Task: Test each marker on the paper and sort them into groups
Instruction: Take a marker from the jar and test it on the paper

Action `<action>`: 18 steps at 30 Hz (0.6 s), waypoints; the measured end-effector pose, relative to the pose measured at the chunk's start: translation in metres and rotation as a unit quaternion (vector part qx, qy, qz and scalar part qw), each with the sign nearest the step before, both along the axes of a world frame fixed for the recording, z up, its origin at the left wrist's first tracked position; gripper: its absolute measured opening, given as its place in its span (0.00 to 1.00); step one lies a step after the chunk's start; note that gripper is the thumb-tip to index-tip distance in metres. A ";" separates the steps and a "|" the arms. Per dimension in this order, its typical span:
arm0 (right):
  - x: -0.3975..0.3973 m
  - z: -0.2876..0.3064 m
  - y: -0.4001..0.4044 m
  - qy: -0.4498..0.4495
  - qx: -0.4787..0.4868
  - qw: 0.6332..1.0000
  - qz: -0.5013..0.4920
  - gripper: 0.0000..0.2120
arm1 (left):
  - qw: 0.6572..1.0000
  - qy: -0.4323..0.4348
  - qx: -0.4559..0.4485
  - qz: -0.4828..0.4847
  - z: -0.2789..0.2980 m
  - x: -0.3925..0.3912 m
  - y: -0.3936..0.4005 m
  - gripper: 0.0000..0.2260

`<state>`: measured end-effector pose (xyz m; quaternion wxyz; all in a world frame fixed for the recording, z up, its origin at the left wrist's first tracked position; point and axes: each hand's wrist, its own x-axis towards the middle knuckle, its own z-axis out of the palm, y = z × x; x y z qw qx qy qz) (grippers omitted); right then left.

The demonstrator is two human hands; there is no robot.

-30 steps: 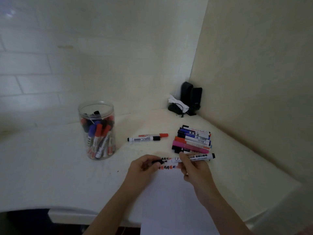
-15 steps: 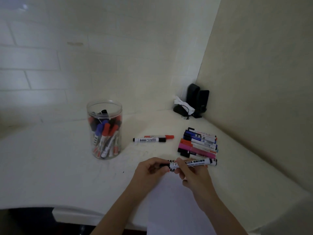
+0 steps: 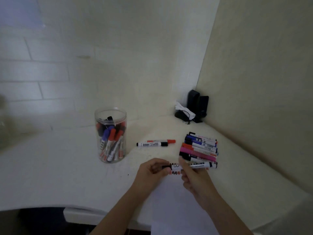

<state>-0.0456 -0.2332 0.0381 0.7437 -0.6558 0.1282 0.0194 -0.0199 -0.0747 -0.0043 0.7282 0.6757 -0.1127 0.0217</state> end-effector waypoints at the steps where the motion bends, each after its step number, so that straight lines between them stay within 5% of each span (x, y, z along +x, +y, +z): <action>1: -0.002 0.005 -0.005 -0.007 0.037 0.999 -0.014 0.11 | 1.000 0.014 -0.025 0.012 0.002 -0.002 0.003 0.08; 4: -0.011 0.019 -0.020 -0.027 0.094 0.995 -0.020 0.05 | 0.995 0.019 -0.083 0.049 0.012 -0.007 0.013 0.07; 8: -0.028 0.021 -0.008 -0.028 -0.019 0.995 0.095 0.07 | 0.975 -0.006 -0.204 0.094 0.043 -0.019 0.019 0.12; 18: 0.011 0.052 0.085 -0.202 -0.178 0.958 0.102 0.05 | 0.937 -0.178 -0.109 0.279 0.126 -0.014 0.078 0.06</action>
